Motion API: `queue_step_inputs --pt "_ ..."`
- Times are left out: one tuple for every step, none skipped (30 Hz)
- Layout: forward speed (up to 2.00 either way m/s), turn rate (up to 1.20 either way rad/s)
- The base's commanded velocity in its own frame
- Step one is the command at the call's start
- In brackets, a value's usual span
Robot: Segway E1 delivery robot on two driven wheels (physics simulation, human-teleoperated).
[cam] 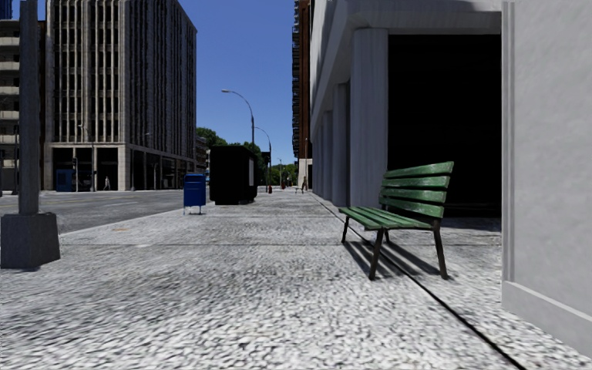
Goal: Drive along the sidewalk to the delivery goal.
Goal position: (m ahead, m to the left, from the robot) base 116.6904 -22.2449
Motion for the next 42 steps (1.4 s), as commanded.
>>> queue_step_inputs --pt "2.00 0.00" --pt "2.00 0.00" --pt "2.00 0.00" --pt "2.00 0.00" --pt "2.00 0.00" --pt "2.00 0.00" --pt "2.00 0.00" --pt "2.00 0.00" --pt "2.00 0.00" --pt "2.00 0.00" --pt "2.00 0.00" --pt "2.00 0.00" --pt "2.00 0.00" --pt "2.00 0.00" --pt "2.00 0.00" --pt "2.00 0.00" --pt "2.00 0.00" --pt "2.00 0.00" --pt "2.00 0.00" --pt "2.00 0.00" --pt "2.00 0.00" --pt "2.00 0.00" --pt "2.00 0.00" --pt "2.00 0.00" --pt "2.00 0.00" --pt "2.00 0.00" --pt "2.00 0.00" --pt "2.00 0.00" --pt "2.00 0.00" --pt "2.00 0.00" --pt "2.00 0.00" --pt "2.00 0.00" --pt "2.00 0.00" --pt "2.00 0.00" --pt "2.00 0.00" --pt "2.00 0.00" --pt "2.00 0.00" --pt "2.00 0.00" --pt "2.00 0.00" --pt "2.00 0.00" --pt "2.00 0.00" --pt "2.00 0.00"
